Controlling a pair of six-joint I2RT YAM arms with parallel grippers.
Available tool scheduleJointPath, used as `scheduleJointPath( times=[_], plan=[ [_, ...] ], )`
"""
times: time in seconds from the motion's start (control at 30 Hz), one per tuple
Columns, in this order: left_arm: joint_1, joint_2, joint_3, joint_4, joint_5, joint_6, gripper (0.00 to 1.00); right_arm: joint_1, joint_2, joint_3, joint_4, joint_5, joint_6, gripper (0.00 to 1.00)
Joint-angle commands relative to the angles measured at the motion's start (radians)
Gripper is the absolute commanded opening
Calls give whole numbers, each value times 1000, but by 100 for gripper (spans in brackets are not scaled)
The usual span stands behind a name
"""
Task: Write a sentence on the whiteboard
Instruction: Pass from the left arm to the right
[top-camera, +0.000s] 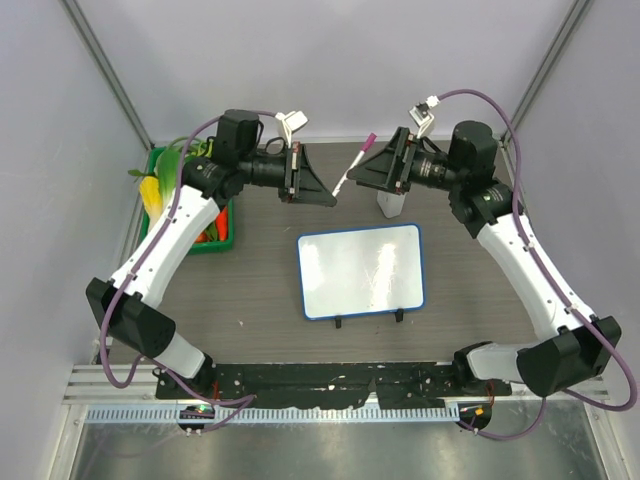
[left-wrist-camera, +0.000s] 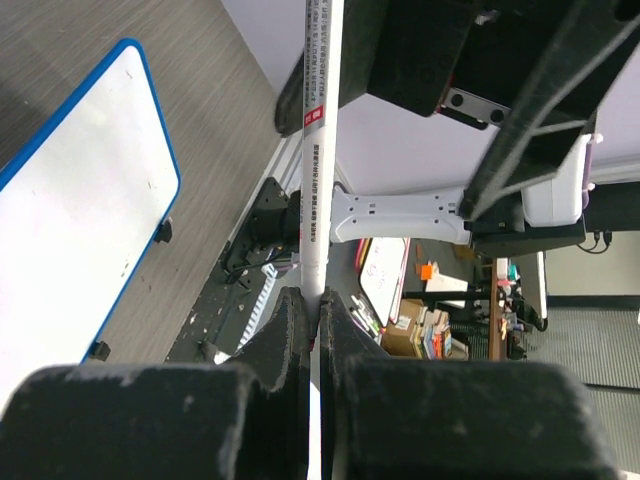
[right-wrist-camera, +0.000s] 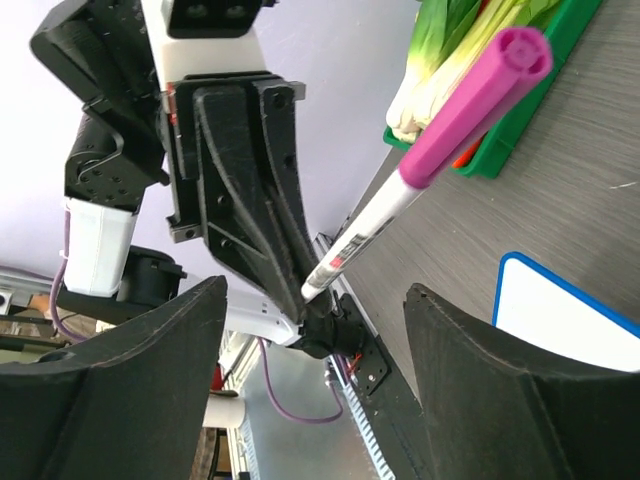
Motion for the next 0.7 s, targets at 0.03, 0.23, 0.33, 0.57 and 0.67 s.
scheduleJointPath(
  times=[0.03,0.23,0.33,0.57,0.67],
  plan=[
    [0,-46,28,47,69,-20,0,19,36,59,13,-16,-10,70],
    [-3,-55,-5,104,100,-57,0,38,70,71,63,-45,27,60],
    [-6,-60,-12,106,98,-59,0,45,70,64,89,-51,37,54],
    [-8,-63,-28,112,104,-60,0,50,56,19,163,-79,91,48],
    [-8,-66,-38,115,104,-62,0,50,56,16,169,-84,99,46]
  ],
)
